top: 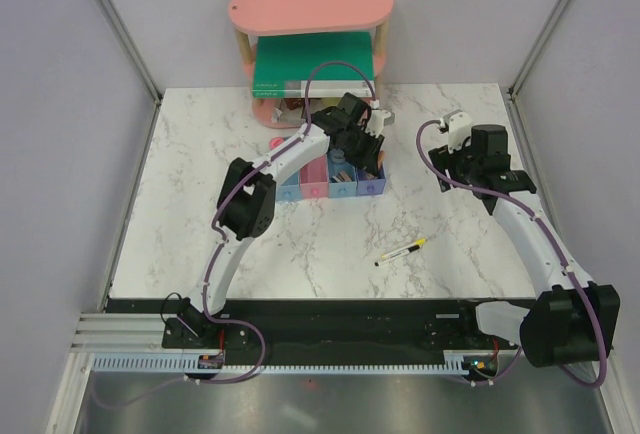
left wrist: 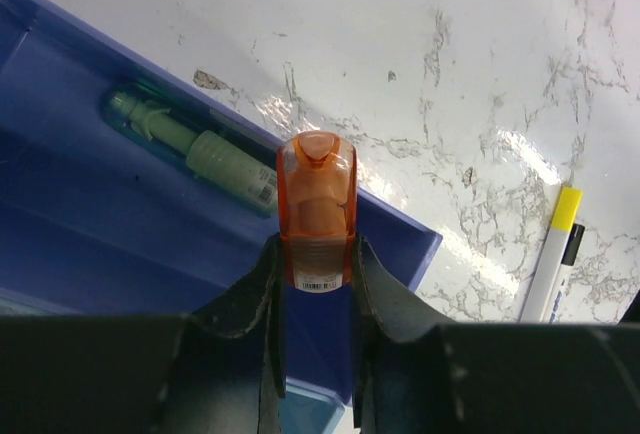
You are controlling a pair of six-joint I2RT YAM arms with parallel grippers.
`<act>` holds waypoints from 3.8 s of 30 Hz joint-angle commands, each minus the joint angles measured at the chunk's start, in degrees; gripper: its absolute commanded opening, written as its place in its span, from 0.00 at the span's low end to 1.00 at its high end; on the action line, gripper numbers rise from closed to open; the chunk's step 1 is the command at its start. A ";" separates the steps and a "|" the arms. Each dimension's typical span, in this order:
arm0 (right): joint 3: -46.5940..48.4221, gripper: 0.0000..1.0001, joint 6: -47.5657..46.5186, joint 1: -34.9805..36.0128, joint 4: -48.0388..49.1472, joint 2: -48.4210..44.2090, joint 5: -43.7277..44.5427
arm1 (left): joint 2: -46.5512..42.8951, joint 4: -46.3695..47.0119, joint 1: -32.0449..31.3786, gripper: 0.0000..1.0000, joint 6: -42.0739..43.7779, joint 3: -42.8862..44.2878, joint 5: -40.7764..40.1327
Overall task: Sort the stationery into containers
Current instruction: Place the stationery in the storage box, then pick up the pen from the center of the board.
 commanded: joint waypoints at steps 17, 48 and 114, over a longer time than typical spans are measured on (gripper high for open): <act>-0.55 0.77 -5.68 -0.10 -4.12 -1.19 -9.55 | -4.09 2.44 0.03 0.71 -0.80 2.68 -4.86; -11.53 0.75 -38.38 11.50 -15.40 5.23 -7.28 | -60.87 -18.03 0.03 0.78 27.68 -44.69 -17.78; -6.79 0.45 -37.51 25.74 -6.70 22.72 -7.10 | -64.74 -18.48 3.72 0.80 27.42 -47.85 -19.98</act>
